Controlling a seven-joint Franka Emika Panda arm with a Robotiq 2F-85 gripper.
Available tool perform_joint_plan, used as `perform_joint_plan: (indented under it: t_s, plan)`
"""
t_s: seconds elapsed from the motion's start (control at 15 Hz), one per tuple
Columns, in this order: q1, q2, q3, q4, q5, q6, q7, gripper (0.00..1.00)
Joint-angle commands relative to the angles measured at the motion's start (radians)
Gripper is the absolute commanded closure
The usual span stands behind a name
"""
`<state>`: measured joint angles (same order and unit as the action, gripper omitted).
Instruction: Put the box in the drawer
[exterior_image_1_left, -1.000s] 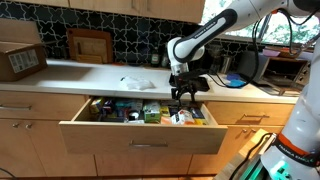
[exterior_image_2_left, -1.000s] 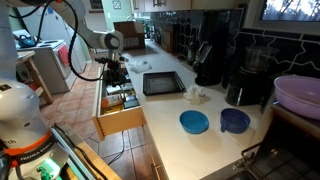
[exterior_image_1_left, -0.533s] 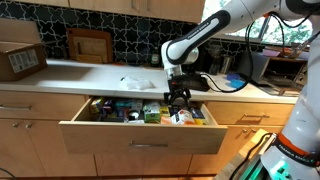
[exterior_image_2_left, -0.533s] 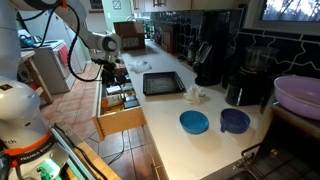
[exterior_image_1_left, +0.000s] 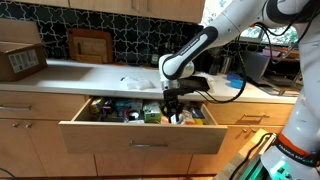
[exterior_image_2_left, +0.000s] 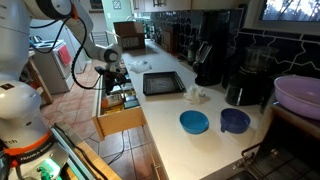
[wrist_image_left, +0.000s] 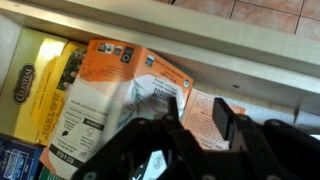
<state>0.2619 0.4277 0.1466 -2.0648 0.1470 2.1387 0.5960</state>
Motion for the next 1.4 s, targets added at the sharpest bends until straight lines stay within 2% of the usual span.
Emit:
perform_joint_plan:
  t_s: [0.0,0.07,0.13,0.73,1.07,1.33]
  plan:
    - [0.033,0.025,-0.043,-0.005,-0.014,0.078,0.116,0.88]
    - [0.036,0.030,-0.051,-0.004,-0.019,0.083,0.144,0.96]
    - [0.040,0.033,-0.058,-0.006,-0.024,0.091,0.172,0.99]
    - [0.054,0.059,-0.090,0.016,-0.097,0.043,0.383,1.00]
    - [0.046,0.079,-0.079,0.029,-0.090,0.051,0.402,1.00]
    - [0.036,0.006,-0.077,-0.019,-0.089,0.066,0.379,1.00]
